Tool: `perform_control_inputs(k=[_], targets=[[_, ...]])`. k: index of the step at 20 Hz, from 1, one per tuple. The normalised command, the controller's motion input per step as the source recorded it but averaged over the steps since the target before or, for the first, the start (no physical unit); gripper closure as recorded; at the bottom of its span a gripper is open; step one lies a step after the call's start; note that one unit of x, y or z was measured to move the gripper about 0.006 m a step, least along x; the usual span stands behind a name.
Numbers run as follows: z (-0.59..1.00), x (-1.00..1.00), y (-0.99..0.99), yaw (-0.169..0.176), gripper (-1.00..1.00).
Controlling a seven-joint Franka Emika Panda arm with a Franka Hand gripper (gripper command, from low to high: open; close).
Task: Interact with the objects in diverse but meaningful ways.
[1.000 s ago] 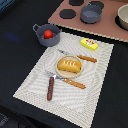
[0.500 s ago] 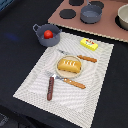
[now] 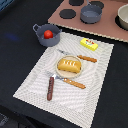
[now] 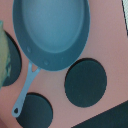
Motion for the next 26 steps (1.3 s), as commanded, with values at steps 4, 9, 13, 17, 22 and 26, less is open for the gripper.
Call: perform_control_inputs(k=[4, 9, 13, 17, 22, 26], targets=[[-0.59, -0.38, 0.16, 0.014, -1.0], [-0.5, -0.34, 0.11, 0.014, -1.0], [-0.34, -0.3, 0.02, 0.001, -1.0], [-0.29, -0.27, 0.0, 0.0, -1.0], [-0.31, -0.21, 0.0, 0.0, -1.0], [-0.35, -0.2, 0.0, 0.0, -1.0]])
